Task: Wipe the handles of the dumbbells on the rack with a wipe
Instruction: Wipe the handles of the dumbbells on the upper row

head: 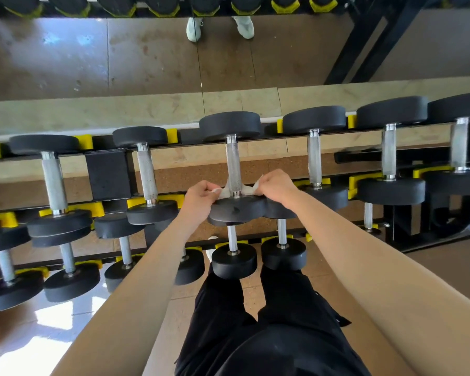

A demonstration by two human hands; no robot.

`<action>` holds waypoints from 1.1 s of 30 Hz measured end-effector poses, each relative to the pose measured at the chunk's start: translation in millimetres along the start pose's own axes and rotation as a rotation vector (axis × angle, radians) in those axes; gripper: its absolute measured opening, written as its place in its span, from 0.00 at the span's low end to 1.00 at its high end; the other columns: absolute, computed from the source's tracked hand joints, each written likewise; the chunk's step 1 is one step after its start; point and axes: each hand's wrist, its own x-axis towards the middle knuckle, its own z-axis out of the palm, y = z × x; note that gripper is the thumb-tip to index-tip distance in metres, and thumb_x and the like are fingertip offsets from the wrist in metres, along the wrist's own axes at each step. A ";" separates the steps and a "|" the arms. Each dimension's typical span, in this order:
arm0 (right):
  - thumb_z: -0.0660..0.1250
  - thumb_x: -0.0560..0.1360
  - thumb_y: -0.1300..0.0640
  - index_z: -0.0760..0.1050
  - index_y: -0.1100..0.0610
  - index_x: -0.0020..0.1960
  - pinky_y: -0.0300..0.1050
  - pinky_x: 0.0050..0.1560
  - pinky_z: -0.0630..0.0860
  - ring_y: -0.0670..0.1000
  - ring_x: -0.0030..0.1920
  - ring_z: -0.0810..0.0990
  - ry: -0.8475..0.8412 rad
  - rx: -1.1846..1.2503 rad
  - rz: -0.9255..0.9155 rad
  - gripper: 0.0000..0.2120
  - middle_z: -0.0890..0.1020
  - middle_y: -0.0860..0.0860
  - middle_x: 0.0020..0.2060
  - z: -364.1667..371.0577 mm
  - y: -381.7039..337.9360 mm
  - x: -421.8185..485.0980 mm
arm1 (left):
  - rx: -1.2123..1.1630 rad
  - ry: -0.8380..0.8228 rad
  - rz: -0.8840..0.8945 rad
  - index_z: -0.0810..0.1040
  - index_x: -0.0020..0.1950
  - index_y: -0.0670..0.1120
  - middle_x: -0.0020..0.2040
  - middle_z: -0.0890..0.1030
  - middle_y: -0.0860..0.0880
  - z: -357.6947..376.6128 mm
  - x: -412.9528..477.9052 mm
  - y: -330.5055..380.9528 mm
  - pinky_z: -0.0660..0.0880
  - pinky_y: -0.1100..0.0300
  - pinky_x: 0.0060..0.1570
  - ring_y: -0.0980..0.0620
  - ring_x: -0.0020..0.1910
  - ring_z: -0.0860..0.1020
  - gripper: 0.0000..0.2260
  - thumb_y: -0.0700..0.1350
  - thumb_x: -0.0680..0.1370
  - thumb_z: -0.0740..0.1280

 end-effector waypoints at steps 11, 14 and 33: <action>0.67 0.77 0.64 0.73 0.54 0.71 0.48 0.67 0.75 0.48 0.66 0.77 -0.231 0.725 -0.284 0.23 0.81 0.49 0.63 -23.6 29.7 -55.0 | -0.246 -0.111 0.173 0.78 0.54 0.45 0.53 0.82 0.45 25.0 -56.9 49.3 0.75 0.57 0.54 0.51 0.52 0.78 0.04 0.43 0.84 0.64; 0.64 0.82 0.55 0.75 0.55 0.67 0.50 0.66 0.76 0.54 0.64 0.80 -0.454 1.148 -0.206 0.15 0.82 0.54 0.61 -53.5 55.3 -82.7 | -0.398 -0.166 0.166 0.78 0.55 0.44 0.52 0.83 0.46 60.5 -69.5 67.2 0.79 0.57 0.54 0.48 0.54 0.82 0.05 0.42 0.84 0.63; 0.66 0.80 0.58 0.79 0.56 0.66 0.44 0.63 0.76 0.48 0.60 0.80 0.294 0.659 -0.256 0.14 0.83 0.51 0.60 -145.6 157.1 18.9 | 0.345 0.209 0.175 0.80 0.63 0.52 0.61 0.81 0.53 232.4 -73.4 92.3 0.71 0.61 0.59 0.53 0.61 0.78 0.16 0.53 0.77 0.73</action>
